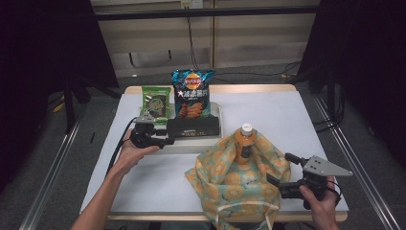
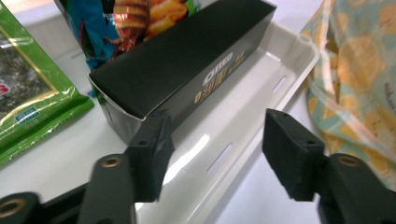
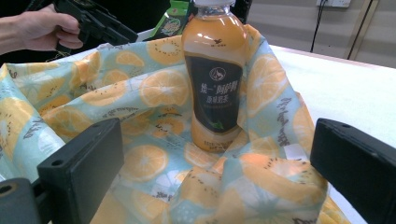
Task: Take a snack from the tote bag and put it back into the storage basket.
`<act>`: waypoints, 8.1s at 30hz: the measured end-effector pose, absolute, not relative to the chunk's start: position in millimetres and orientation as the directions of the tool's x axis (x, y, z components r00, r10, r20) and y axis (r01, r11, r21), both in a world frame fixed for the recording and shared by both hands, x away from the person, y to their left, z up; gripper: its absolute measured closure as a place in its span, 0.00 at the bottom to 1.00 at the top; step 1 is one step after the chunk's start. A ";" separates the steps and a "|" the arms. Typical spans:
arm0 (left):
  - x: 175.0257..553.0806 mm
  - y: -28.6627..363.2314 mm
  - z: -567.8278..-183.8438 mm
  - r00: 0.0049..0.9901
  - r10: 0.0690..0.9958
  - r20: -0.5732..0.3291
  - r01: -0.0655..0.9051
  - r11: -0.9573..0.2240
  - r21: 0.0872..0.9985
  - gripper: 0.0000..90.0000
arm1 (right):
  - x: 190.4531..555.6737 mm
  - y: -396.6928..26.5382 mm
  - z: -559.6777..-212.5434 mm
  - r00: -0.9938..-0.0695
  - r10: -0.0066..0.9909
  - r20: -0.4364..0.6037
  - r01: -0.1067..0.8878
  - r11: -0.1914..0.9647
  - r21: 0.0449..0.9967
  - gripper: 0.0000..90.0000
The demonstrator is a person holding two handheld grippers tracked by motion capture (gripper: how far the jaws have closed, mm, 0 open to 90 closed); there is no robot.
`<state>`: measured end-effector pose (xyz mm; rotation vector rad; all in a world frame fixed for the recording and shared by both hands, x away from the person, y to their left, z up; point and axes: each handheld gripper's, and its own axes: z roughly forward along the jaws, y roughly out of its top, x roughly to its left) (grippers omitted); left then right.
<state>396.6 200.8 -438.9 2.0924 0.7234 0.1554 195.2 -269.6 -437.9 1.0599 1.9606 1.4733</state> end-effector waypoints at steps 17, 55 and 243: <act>357.9 190.8 -422.0 0.809 0.569 -0.146 0.404 -0.359 0.842 0.32 | 195.4 -269.9 -438.2 -0.594 0.800 0.082 0.304 0.129 0.944 0.02; 299.2 123.3 -394.3 0.896 0.412 -0.166 0.287 -0.252 0.924 0.54 | 198.0 -269.2 -439.5 -0.589 0.804 0.079 0.306 0.131 0.943 0.04; 332.9 42.5 -363.2 0.984 0.008 -0.180 0.172 -0.350 0.921 0.36 | 198.9 -269.6 -442.5 -0.600 0.795 0.086 0.314 0.136 0.939 0.05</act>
